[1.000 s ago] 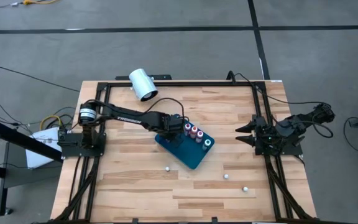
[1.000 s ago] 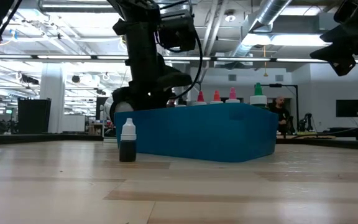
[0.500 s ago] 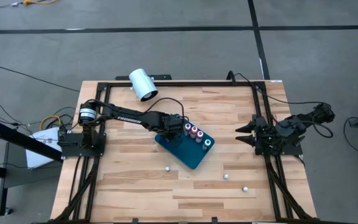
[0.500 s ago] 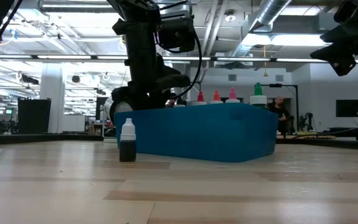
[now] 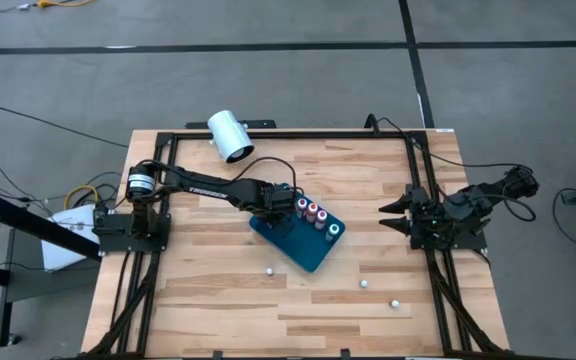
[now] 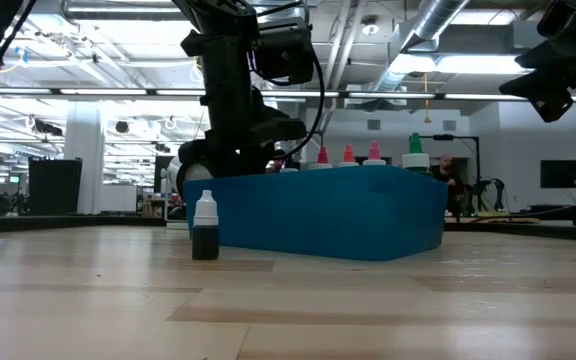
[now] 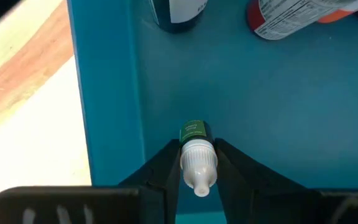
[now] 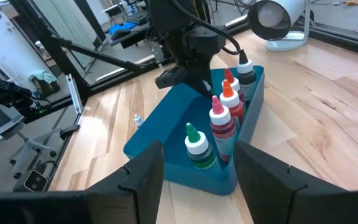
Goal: Pick & Place food coloring
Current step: Put the left small green food coloring bottle into the blue bin, then put the small purple food coloring bottle into the blue bin
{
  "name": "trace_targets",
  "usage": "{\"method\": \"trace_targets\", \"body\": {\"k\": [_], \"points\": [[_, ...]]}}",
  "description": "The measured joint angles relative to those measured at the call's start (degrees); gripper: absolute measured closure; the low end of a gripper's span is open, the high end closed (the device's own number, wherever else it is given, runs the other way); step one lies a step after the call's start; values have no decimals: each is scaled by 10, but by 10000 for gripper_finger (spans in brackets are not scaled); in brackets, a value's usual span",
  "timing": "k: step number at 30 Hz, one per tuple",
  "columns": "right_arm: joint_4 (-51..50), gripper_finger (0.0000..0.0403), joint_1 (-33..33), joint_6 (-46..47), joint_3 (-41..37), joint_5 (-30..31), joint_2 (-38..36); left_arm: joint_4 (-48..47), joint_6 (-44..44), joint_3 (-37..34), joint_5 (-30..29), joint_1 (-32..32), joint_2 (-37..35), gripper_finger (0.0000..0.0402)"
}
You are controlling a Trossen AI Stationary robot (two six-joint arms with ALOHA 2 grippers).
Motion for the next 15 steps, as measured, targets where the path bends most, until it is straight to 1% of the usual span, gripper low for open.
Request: {"method": "trace_targets", "body": {"k": [5, 15], "points": [[0, 222, 0, 0, 0, 0, 0, -3, -3, 0, 0, 0, -3, 305], [0, 219, 0, 0, 0, 0, 0, -87, -13, 45, 0, -16, -6, 296]]}}
